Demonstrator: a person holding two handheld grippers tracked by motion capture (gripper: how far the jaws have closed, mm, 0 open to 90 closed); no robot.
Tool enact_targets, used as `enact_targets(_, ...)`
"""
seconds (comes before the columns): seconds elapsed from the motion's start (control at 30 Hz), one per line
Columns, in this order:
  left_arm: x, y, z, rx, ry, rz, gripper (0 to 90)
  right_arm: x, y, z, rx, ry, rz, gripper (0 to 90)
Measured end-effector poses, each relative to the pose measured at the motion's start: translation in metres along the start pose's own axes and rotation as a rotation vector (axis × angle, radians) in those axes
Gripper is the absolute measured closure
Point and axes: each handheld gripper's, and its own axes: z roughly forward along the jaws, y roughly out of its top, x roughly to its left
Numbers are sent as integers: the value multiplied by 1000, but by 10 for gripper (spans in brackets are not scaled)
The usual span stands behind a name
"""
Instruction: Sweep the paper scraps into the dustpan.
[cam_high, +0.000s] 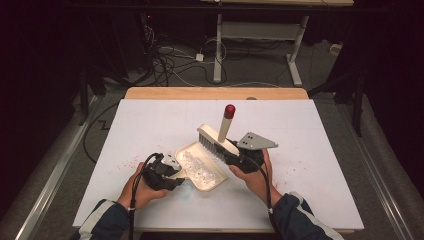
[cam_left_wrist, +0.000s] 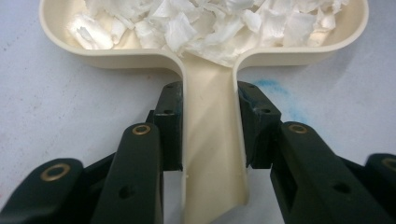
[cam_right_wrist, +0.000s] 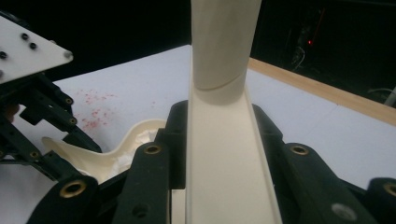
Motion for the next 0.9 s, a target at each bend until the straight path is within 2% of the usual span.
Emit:
enact_targets(0.1, 1, -4, -2, 5, -6, -8, 636, -5, -3, -2, 15, -21, 3, 672)
enact_targets(0.3, 1, -7, -3, 15, -5, -7, 636, -13, -13, -8, 69, -68, -25, 672)
enact_targets(0.4, 0, -7, -3, 15, -1, -6, 636, -17, -20, -11, 91, -94, -12, 672)
enact_targets(0.5, 0, -6, -2, 22, 8, 2, 636, -17, -30, -10, 128, -97, -23, 672)
enact_targets(0.57, -2, -6, -2, 27, 16, 7, 636, -13, -34, -8, 151, -79, -32, 672)
enact_targets(0.7, -3, -4, 0, 31, 25, 11, 636, 0, -34, -3, 151, -29, -58, 671)
enact_targets(0.9, -3, -4, 0, 34, 24, 12, 636, 20, -29, -2, 137, 51, -63, 672)
